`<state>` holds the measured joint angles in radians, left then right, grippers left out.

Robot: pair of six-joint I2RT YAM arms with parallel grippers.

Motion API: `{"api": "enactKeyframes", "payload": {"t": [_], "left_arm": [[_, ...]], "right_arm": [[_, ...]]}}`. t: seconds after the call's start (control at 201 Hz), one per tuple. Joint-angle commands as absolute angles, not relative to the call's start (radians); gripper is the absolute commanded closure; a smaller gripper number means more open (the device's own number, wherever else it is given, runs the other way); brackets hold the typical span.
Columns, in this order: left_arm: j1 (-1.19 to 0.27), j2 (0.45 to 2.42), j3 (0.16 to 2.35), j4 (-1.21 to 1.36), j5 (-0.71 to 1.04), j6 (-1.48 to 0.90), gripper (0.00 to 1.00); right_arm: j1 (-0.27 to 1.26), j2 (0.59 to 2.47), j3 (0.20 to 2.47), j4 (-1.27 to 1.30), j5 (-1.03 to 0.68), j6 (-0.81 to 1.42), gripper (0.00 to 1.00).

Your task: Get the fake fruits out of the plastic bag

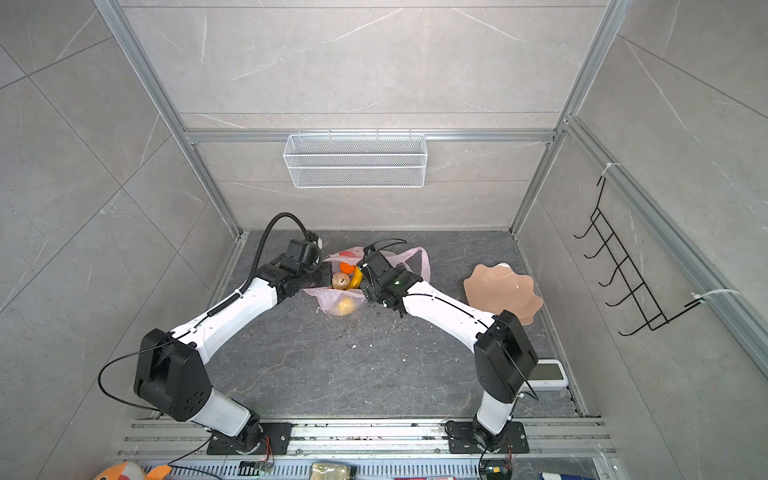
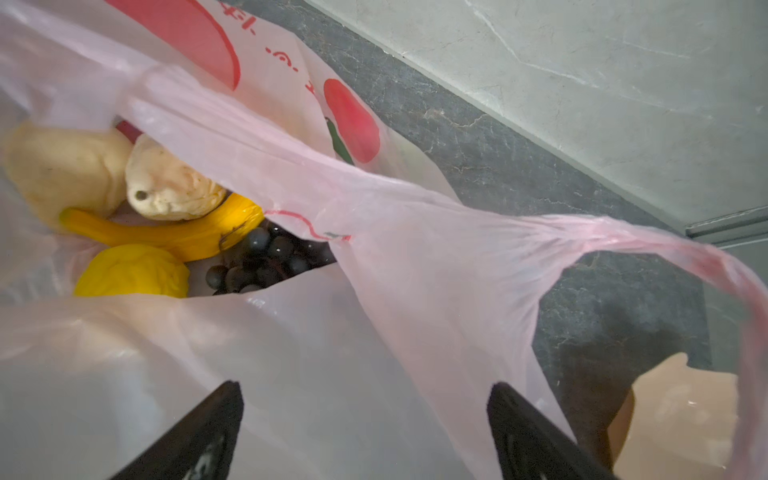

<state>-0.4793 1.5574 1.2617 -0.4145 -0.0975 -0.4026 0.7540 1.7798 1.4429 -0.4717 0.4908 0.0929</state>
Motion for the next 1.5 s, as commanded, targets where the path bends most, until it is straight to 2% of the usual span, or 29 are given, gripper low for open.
{"api": "enactKeyframes", "payload": {"t": [0.0,0.164,0.304,0.363,0.443,0.593,0.697,0.787,0.921,1.026,1.165,1.24,1.349,1.494], "left_arm": [[-0.485,1.571,1.244,-0.381,-0.077,-0.376,1.00],[-0.486,1.572,1.224,-0.360,-0.057,-0.374,1.00],[-0.488,1.571,1.204,-0.347,-0.053,-0.371,1.00],[-0.488,1.573,1.197,-0.344,-0.060,-0.371,1.00],[-0.488,1.581,1.192,-0.344,-0.075,-0.371,1.00],[-0.485,1.597,1.222,-0.375,-0.136,-0.352,1.00],[-0.475,1.593,1.252,-0.386,-0.181,-0.318,1.00],[-0.445,1.566,1.251,-0.366,-0.196,-0.303,1.00],[-0.381,1.505,1.202,-0.276,-0.200,-0.285,1.00],[-0.340,1.495,1.153,-0.184,-0.186,-0.293,1.00],[-0.333,1.539,1.206,-0.228,-0.116,-0.311,1.00],[-0.361,1.537,1.220,-0.250,-0.108,-0.317,0.89],[-0.421,1.522,1.255,-0.320,-0.107,-0.333,0.62],[-0.528,1.508,1.342,-0.500,-0.230,-0.403,0.44]], "right_arm": [[0.732,1.864,1.507,-0.497,0.584,0.052,0.03],[0.696,1.979,1.583,-0.498,0.615,0.044,0.02],[0.671,2.074,1.676,-0.510,0.678,0.024,0.08],[0.667,2.107,1.710,-0.506,0.697,0.012,0.13],[0.663,2.138,1.747,-0.511,0.725,0.005,0.28],[0.646,2.048,1.710,-0.468,0.676,0.045,0.70],[0.585,1.898,1.635,-0.434,0.483,0.163,0.91],[0.497,1.746,1.512,-0.349,0.254,0.295,1.00],[0.398,1.587,1.338,-0.213,-0.030,0.467,1.00],[0.377,1.516,1.212,-0.114,-0.135,0.578,1.00],[0.367,1.466,1.074,0.026,-0.212,0.723,1.00],[0.368,1.455,1.017,0.085,-0.221,0.761,1.00],[0.370,1.437,0.977,0.099,-0.211,0.760,1.00],[0.379,1.402,0.949,0.080,-0.191,0.733,1.00]]}}
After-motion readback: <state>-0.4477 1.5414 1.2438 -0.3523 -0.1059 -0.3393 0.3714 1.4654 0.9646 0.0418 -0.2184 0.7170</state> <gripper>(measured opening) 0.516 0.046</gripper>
